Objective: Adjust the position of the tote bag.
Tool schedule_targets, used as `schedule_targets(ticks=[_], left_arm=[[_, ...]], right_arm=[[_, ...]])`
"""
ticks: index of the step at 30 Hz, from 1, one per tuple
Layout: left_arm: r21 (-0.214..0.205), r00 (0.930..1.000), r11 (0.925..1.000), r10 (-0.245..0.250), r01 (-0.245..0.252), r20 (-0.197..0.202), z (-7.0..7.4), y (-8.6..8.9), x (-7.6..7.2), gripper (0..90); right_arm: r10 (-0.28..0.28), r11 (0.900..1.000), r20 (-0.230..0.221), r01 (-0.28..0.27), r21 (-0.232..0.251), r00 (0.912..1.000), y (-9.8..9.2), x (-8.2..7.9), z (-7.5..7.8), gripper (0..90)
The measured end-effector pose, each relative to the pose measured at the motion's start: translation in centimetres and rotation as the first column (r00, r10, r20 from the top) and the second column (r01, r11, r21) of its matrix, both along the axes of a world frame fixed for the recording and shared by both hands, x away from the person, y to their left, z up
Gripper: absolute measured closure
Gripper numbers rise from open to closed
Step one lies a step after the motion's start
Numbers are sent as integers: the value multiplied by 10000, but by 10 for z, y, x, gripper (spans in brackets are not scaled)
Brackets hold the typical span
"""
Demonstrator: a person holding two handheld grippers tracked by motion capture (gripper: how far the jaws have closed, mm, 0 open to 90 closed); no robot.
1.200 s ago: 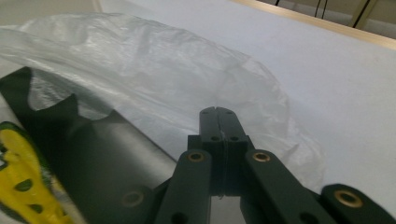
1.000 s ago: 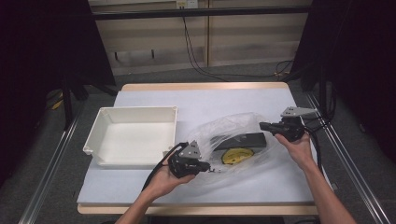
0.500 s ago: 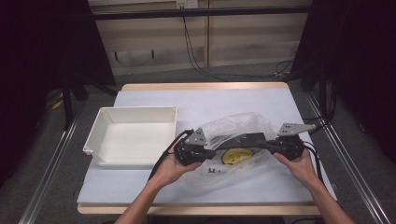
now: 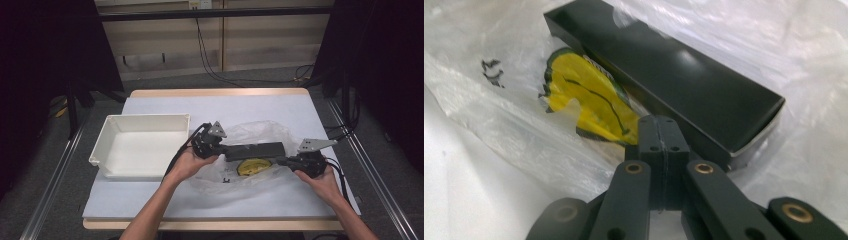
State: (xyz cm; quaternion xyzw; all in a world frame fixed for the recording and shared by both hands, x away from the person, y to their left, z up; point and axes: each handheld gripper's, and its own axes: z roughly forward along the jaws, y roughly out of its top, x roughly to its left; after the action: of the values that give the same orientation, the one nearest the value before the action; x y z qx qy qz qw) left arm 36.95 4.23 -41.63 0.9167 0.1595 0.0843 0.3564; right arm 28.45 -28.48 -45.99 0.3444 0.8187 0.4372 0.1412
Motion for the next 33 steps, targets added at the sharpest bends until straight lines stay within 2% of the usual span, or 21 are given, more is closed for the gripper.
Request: schedule_targets(ticks=[7,8,10,11,15,18,19,23,27,30,31,32,33], left_arm=[[643,9981,9961,605,-609,90,3,-1,21,900],[710,9982,9958,591,-587,-43,4,-1,23,900],[1058,9982,9926,605,-597,-43,2,-2,28,900],[1189,9986,9916,522,-514,-37,2,-3,30,900],[1372,9981,9889,595,-572,-130,0,-4,36,900],[1759,9970,9815,773,-757,-22,-2,-5,41,900],[1672,9952,9814,972,-942,-95,-3,-4,43,900],[2185,9950,9708,1000,-989,61,-5,-7,51,900],[2392,9918,9625,1259,-1280,241,-7,-6,57,900],[2425,9922,9621,1209,-1244,295,-8,-7,58,900],[2629,9920,9567,1170,-1252,466,-9,-7,59,900],[2499,9898,9579,1401,-1417,244,-10,-6,61,900],[2509,9903,9581,1365,-1385,251,-10,-6,61,900]], right_arm=[[159,9998,-107,-160,-112,9998,1,-1,-4,900],[167,9998,-95,-169,-130,9998,1,-2,-4,900],[234,9997,-158,-235,-58,9996,1,-4,-5,900],[211,9995,-139,-214,-231,9997,2,-5,-6,900],[265,9995,-148,-268,-194,9995,-1,-10,-8,900],[222,9993,-260,-229,-301,9994,-4,-14,-11,900],[181,9990,-280,-192,-400,9994,-5,-14,-13,900],[92,9990,-496,-114,-443,9987,-10,-17,-20,900],[214,9977,-606,-252,-629,9979,-7,-18,-23,900],[230,9970,-671,-279,-727,9975,-7,-20,-25,900],[216,9971,-668,-263,-712,9975,-7,-20,-25,900],[212,9970,-693,-263,-727,9974,-8,-20,-25,900],[204,9965,-728,-261,-791,9971,-7,-20,-26,900]])
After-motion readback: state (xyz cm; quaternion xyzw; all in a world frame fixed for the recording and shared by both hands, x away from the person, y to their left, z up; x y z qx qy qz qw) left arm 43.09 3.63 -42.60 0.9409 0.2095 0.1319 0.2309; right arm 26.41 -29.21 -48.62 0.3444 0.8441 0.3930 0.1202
